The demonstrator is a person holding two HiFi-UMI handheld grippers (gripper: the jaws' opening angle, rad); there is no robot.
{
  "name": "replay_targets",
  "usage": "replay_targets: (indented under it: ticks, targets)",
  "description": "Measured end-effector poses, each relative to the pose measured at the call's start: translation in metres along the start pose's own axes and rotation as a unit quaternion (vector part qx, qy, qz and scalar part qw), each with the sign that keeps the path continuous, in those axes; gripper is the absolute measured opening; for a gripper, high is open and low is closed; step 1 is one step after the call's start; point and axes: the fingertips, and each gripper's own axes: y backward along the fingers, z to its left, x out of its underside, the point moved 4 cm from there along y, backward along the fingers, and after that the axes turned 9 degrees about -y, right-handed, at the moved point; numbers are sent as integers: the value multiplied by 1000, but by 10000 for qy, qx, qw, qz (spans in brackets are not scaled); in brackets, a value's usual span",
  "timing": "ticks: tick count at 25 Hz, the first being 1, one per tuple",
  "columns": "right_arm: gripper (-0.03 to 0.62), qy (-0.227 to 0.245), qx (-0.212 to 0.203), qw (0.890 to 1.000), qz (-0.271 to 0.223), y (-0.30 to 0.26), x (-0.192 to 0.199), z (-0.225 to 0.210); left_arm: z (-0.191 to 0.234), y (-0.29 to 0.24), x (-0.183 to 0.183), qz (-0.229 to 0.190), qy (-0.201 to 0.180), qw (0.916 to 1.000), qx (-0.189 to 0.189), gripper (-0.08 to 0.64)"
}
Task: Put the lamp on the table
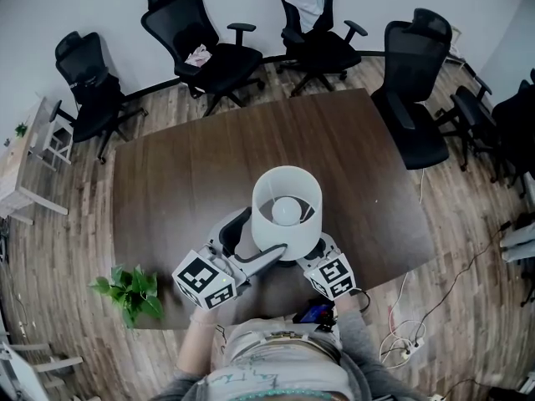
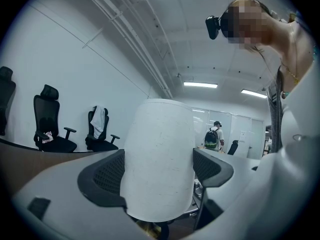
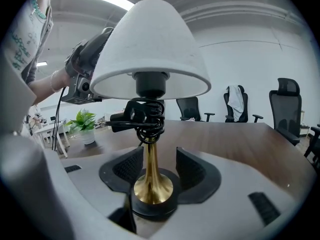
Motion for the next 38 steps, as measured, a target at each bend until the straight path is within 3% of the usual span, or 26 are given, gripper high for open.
replay_targets:
  ticks: [15, 38]
  targets:
    - [238, 43, 156, 9998, 64, 26, 5, -9, -11, 3, 2, 44, -53, 10000, 34, 428]
    - [239, 236, 279, 9992, 147, 47, 1, -9, -22, 10, 7, 118, -151, 9998, 89, 428]
